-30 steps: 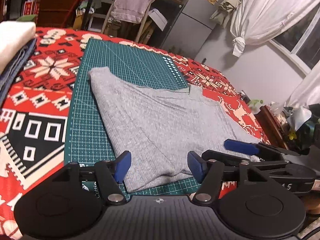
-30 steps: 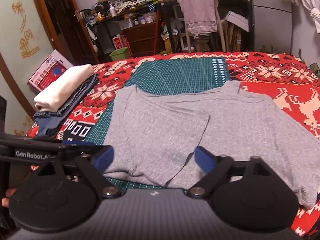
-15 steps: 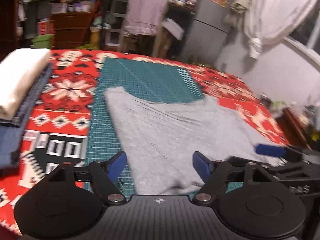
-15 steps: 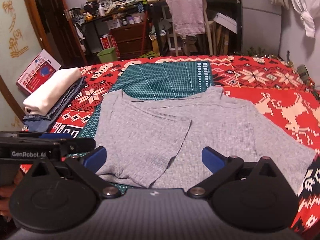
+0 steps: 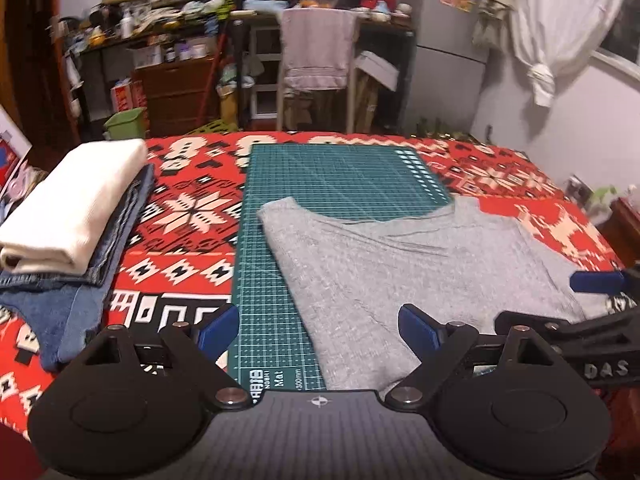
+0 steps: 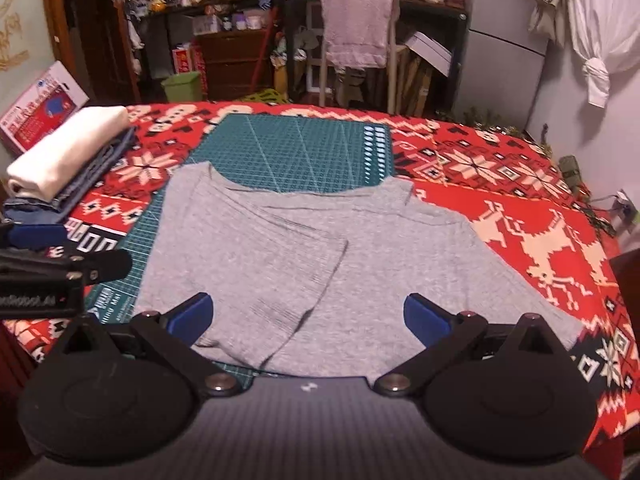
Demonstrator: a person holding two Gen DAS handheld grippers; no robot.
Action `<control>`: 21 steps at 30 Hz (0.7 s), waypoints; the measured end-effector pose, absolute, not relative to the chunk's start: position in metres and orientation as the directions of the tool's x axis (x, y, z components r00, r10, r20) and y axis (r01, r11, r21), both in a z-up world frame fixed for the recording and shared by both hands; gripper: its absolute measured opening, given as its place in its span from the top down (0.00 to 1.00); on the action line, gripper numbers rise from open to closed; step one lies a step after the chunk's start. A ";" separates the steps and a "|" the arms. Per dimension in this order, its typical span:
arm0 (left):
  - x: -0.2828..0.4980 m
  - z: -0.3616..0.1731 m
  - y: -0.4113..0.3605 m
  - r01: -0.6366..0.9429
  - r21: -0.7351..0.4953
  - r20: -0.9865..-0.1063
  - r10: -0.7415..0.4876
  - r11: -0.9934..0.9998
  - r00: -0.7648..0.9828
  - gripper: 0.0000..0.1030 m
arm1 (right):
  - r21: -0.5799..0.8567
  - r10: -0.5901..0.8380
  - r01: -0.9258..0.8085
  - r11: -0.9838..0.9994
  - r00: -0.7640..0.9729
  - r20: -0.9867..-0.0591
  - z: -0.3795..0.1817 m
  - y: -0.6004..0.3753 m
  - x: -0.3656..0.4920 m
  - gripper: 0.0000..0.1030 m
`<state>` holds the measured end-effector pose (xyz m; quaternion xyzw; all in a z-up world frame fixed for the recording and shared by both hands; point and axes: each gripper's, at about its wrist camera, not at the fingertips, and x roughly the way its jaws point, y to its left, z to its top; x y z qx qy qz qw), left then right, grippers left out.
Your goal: Fold clothes
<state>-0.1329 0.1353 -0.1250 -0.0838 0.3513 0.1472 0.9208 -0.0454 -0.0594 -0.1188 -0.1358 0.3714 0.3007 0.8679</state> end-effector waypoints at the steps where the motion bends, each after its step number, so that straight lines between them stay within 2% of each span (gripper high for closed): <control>1: -0.133 -0.124 0.133 -0.316 -0.039 -0.664 0.212 0.948 0.717 0.16 | -0.027 0.406 -0.613 0.789 0.554 -0.727 -0.119 -0.059 -0.046 0.00; 9: -0.123 -0.124 0.120 -0.285 0.094 -0.667 0.272 0.954 0.693 0.15 | -0.155 0.330 -0.600 0.785 0.616 -0.715 -0.118 -0.053 -0.055 0.00; 12: -0.121 -0.122 0.115 -0.280 0.113 -0.665 0.282 0.953 0.692 0.10 | -0.148 0.339 -0.622 0.769 0.594 -0.729 -0.115 -0.050 -0.055 0.00; 18: -0.121 -0.105 0.112 -0.310 0.130 -0.637 0.319 0.942 0.702 0.10 | -0.207 0.254 -0.544 0.813 0.652 -0.715 -0.104 -0.046 -0.047 0.00; 21: -0.123 -0.098 0.109 -0.339 0.165 -0.592 0.368 0.926 0.717 0.09 | -0.169 0.293 -0.551 0.817 0.650 -0.702 -0.093 -0.050 -0.046 0.00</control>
